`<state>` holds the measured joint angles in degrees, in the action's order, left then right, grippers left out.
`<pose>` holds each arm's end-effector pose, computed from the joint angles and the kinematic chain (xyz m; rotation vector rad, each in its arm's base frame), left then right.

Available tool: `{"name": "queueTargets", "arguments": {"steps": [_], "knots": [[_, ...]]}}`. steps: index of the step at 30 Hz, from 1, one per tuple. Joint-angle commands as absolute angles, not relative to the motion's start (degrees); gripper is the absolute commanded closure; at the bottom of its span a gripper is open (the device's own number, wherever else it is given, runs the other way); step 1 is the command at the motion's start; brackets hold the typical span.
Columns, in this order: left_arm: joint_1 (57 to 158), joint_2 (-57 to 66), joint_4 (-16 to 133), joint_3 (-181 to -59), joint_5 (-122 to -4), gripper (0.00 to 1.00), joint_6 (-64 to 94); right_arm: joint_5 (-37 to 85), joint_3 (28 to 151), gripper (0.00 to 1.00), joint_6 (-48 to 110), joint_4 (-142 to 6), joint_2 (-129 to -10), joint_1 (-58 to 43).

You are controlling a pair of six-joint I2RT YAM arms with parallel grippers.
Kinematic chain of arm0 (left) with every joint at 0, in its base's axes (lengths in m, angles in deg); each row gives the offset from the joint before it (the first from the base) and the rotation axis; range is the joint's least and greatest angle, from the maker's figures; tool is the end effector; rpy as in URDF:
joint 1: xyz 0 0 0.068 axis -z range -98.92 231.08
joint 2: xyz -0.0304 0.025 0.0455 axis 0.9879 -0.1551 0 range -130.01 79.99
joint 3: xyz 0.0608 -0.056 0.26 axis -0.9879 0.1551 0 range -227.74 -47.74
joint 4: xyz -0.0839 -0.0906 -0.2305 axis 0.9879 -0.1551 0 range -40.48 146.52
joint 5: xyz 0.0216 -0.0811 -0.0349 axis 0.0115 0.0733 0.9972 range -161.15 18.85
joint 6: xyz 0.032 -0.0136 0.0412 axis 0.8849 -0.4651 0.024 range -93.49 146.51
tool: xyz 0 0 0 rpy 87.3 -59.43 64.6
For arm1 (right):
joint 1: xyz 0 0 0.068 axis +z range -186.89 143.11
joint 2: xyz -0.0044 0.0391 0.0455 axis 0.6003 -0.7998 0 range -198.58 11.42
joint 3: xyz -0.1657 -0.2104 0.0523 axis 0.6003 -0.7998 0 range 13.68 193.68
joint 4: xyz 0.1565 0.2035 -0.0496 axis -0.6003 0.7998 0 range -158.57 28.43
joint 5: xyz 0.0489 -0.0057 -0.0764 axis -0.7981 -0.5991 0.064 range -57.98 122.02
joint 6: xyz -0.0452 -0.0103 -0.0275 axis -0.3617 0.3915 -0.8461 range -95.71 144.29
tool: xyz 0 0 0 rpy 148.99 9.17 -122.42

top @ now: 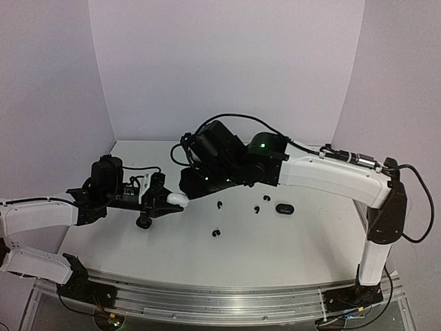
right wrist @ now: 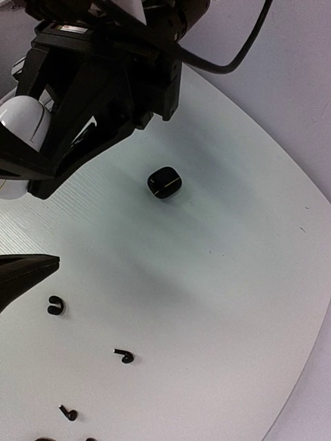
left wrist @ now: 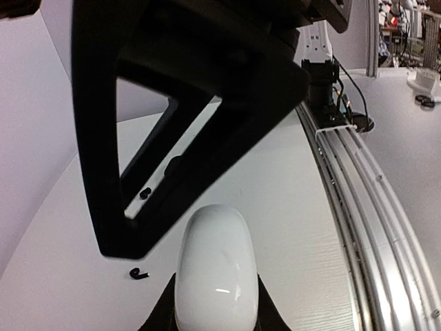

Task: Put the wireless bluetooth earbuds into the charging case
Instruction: Close the charging case with the earbuds, then pass from the left arm to the right

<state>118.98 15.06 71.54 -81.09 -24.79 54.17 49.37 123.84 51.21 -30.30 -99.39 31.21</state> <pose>0.1757 -0.1694 0.2474 1.4314 1.1803 -0.8714 0.1752 0.4075 0.3497 -0.6431 2.1820 0.5656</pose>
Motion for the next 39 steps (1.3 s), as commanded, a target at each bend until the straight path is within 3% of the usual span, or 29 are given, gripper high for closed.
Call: {"name": "queueTargets", "arguments": {"steps": [1,9,18,39], "knots": [[118.8,15.6,76.8,-83.4,-19.4,1.00,34.4,54.3,121.4,0.61,50.9,-32.0,-89.0,29.2],[118.8,12.9,93.7,-80.3,-19.7,1.00,11.7,47.9,105.7,0.53,44.0,-47.7,-77.8,24.3],[118.9,3.5,107.2,-83.2,-17.8,1.00,6.6,40.1,96.5,0.42,32.2,-56.5,-74.4,23.3],[119.0,-7.1,119.8,-91.8,-15.1,1.00,-3.1,21.6,95.2,0.23,25.1,-66.7,-78.1,20.9]]}}
